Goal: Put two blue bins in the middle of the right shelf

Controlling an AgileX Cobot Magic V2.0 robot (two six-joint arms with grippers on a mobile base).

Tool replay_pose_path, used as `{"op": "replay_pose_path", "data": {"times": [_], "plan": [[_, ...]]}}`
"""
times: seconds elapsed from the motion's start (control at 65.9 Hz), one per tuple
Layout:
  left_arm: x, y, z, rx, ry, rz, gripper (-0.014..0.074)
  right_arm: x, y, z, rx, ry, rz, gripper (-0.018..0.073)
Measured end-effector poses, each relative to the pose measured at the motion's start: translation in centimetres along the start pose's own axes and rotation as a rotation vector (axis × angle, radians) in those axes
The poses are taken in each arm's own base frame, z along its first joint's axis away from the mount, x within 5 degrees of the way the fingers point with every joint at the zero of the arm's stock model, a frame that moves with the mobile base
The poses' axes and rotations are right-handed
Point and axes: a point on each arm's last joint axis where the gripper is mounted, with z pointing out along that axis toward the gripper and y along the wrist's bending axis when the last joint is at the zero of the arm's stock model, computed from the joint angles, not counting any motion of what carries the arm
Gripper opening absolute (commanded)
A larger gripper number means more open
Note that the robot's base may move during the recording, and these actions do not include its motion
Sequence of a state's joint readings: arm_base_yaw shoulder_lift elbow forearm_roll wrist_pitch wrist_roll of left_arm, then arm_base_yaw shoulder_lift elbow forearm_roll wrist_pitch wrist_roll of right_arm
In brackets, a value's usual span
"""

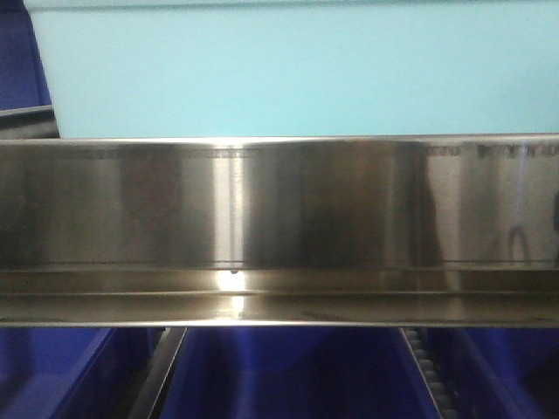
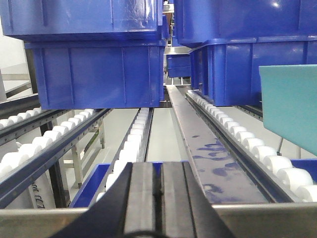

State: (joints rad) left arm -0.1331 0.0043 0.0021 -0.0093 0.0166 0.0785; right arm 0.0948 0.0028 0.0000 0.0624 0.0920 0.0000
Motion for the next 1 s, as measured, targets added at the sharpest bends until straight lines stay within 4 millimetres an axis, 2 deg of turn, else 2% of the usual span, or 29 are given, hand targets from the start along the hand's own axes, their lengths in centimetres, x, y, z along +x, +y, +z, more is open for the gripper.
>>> {"op": "replay_pose_path", "data": {"times": [0.865, 1.002], "plan": [[-0.30, 0.02, 0.00, -0.003, -0.033, 0.000, -0.0111, -0.02, 0.00, 0.00, 0.000, -0.002, 0.000, -0.0162], [-0.46, 0.04, -0.01, -0.004, -0.050, -0.002, -0.0111, -0.39, 0.00, -0.01, 0.000, -0.045, 0.000, -0.0162]]}}
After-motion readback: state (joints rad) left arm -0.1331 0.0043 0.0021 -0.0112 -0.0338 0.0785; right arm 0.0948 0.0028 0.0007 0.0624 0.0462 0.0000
